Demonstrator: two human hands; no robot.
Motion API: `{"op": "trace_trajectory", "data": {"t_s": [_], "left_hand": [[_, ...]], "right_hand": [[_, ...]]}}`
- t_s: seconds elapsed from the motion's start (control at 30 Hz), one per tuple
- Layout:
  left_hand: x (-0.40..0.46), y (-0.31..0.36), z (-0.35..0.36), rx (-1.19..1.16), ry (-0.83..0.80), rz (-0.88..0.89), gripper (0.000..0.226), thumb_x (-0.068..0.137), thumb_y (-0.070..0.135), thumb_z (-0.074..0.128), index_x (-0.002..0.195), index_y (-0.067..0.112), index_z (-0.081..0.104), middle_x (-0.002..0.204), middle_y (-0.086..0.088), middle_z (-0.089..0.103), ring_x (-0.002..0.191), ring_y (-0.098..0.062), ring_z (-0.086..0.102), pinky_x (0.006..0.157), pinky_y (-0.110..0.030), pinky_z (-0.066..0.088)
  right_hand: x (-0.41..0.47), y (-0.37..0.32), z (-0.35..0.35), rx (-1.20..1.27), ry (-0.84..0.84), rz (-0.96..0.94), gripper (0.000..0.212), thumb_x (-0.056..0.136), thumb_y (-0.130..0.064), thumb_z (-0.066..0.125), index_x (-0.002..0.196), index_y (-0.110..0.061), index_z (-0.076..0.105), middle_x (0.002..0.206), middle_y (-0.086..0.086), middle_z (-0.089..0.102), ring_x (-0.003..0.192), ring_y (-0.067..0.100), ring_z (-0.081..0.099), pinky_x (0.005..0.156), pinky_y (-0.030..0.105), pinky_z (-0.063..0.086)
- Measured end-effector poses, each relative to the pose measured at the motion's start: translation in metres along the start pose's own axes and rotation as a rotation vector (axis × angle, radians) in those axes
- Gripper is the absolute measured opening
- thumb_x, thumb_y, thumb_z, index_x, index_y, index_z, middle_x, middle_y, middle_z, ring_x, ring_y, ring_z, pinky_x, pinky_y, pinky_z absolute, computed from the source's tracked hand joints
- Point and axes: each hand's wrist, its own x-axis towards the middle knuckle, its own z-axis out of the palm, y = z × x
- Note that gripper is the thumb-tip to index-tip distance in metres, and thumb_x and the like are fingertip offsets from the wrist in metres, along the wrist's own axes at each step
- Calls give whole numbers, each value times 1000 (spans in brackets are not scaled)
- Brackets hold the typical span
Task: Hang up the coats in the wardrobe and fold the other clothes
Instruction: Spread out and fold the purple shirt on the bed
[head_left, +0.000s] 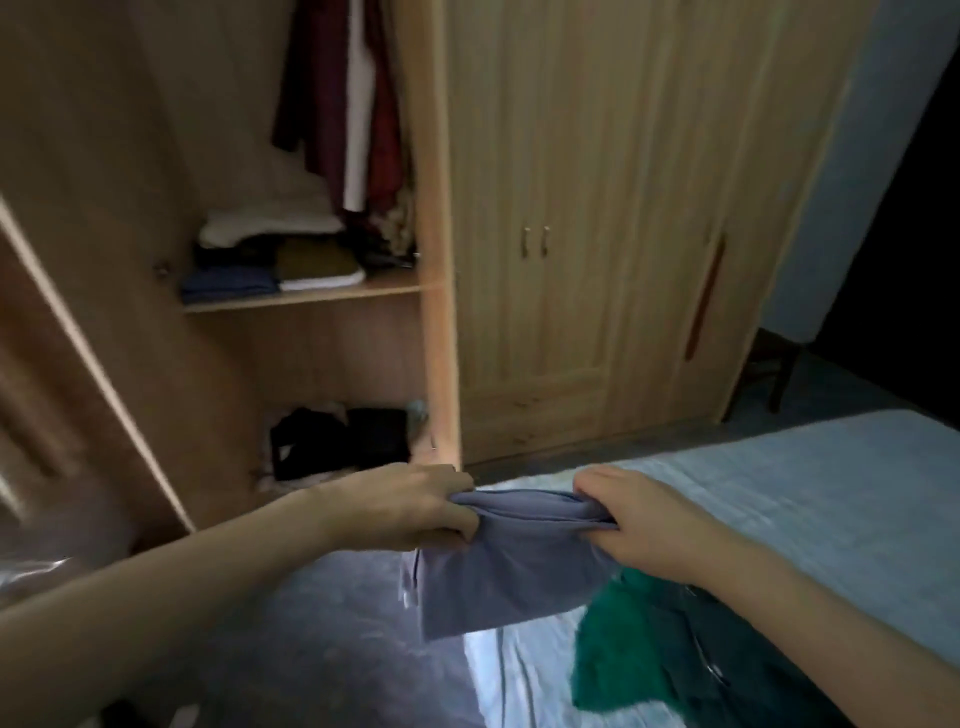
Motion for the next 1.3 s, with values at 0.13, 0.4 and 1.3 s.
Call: {"op": "trace_trajectory", "data": {"t_s": [0.13,0.4,1.3], "left_hand": [[-90,-39,-12,122,15,-135,24,94,24,43,116,30,53,98,5,43,81,-13,45,57,-27,44],[-239,-147,-10,241,10,-402,47,84,8,35,127,26,42,112,-1,48,92,-22,49,71,-38,51],[-296,-587,81,512,208,-687,66,71,-4,68,128,23,49,113,-4,59,75,-22,54,56,-32,51]], "right_hand": [[100,-60,-5,-53,-26,-111,23,81,-24,58,79,-30,36,80,-12,50,75,15,50,64,36,44],[267,-159,18,-92,-47,-353,17,87,-30,54,102,-31,46,103,-9,59,93,14,57,75,31,45],[772,-150,73,-373,394,-539,42,60,-10,80,87,-26,51,78,-7,51,66,18,60,35,27,35]]}}
